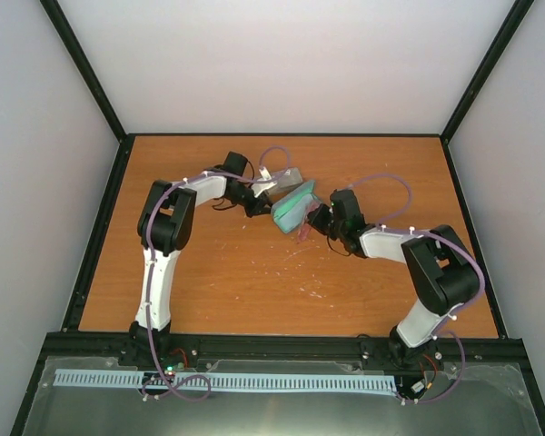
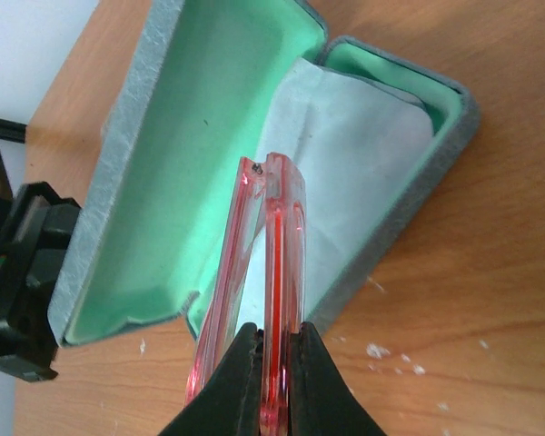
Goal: Organize the sunglasses
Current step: Adjust the sunglasses case at the center of the board, then place the sunglasses in the sunglasses case, then close the sunglasses case at the center of the board, then reset both arms
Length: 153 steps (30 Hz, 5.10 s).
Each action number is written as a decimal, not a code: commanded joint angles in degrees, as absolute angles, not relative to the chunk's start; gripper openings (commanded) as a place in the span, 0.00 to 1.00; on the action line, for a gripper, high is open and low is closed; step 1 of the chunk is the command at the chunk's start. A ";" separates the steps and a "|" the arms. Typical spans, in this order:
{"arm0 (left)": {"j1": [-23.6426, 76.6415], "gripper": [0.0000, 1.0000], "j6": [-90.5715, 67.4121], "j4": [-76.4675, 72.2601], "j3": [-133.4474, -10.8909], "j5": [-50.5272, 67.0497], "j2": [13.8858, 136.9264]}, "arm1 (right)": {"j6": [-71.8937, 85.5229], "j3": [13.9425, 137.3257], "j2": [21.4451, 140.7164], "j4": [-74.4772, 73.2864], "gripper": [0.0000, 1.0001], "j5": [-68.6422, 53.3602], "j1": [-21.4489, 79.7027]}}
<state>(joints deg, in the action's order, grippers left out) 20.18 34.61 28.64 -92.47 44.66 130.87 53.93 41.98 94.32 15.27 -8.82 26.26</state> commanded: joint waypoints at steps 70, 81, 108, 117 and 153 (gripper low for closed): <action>21.61 0.07 33.55 25.91 -88.34 47.38 129.12 | 49.91 57.83 108.55 10.61 0.41 -8.83 22.13; 21.69 0.07 33.40 25.81 -88.06 47.35 128.68 | 48.95 57.62 105.87 8.41 0.22 -7.40 22.14; 25.21 0.06 30.75 30.01 -102.48 48.52 130.98 | 50.50 55.90 112.85 8.74 0.04 -11.41 19.90; 27.03 0.06 30.21 30.32 -105.23 49.00 134.86 | 50.18 54.36 112.39 10.86 0.04 -12.60 20.04; -0.83 0.99 26.41 31.92 -76.96 31.94 88.93 | 22.58 51.89 73.23 -34.71 0.42 -5.79 -3.18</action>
<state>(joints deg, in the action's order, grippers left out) 6.00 26.96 30.92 -85.93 40.64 96.62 30.35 51.48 77.34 -22.76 -5.06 -1.41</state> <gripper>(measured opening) 0.980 0.408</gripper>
